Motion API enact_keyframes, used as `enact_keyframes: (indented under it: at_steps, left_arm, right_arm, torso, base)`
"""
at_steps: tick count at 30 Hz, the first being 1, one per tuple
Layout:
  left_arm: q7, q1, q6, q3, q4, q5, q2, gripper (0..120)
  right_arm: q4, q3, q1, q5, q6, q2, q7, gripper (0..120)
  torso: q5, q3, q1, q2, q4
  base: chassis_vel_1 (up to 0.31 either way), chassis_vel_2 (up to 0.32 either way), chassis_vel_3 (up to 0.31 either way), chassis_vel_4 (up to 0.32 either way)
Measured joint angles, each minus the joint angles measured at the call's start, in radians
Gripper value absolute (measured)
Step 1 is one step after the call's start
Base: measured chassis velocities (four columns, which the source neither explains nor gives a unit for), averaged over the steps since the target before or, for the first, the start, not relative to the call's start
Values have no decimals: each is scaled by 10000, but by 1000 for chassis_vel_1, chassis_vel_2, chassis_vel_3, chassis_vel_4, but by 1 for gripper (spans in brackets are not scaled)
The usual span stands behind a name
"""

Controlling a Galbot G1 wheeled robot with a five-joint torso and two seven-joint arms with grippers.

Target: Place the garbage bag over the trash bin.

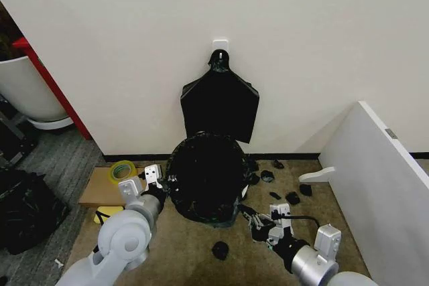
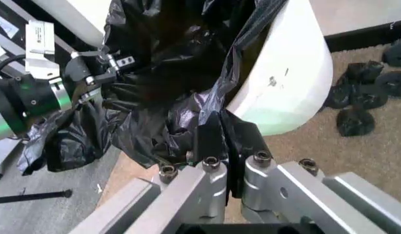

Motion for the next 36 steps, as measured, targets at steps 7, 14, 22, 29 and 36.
enact_keyframes:
  at_steps: [7,14,22,29,36]
  left_arm:
    - [2,6,-10,7,-55,-71,-41,0]
    - [-66,25,-21,-44,-134,-336,-117,0]
    - [-149,22,-23,-29,-240,-551,-145,0]
    - [-149,26,-33,-157,-140,-534,-100,0]
    - [-127,70,-52,-317,-81,-458,-74,0]
  right_arm:
    - [-84,80,22,53,2,88,228,0]
    - [-445,633,-31,109,31,41,524,0]
    - [-624,487,93,-59,75,192,550,0]
    - [-377,1297,-396,673,101,61,-106,1]
    - [-295,2161,-1556,921,543,-485,-1657,34]
  torso:
    - [0,0,0,0,0]
    - [0,0,0,0,0]
    - [1,0,0,0,0]
    - [1,0,0,0,1]
    - [-1,-1,-2,0,-3]
  base:
    - [0,0,0,0]
    - [0,0,0,0]
    - [0,0,0,0]
    - [0,0,0,0]
    - [0,0,0,0]
